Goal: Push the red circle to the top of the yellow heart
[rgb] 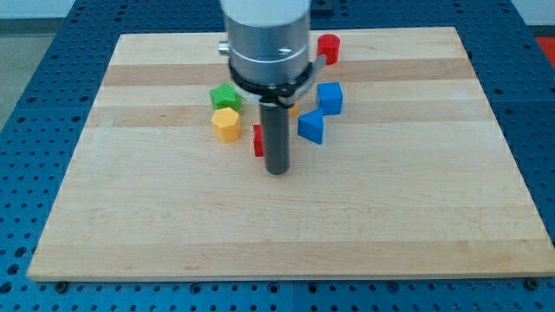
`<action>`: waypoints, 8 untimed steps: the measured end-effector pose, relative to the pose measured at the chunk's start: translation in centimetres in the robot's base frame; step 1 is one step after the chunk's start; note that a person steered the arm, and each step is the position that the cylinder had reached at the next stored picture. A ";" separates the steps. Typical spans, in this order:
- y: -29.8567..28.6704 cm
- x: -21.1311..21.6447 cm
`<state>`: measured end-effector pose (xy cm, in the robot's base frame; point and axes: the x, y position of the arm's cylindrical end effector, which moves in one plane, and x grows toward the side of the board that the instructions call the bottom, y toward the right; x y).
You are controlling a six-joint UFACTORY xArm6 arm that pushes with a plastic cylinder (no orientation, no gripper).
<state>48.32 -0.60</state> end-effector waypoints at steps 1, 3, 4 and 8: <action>4.3 0.0; 12.5 -2.8; 15.0 -6.1; 16.4 -21.3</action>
<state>27.00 15.80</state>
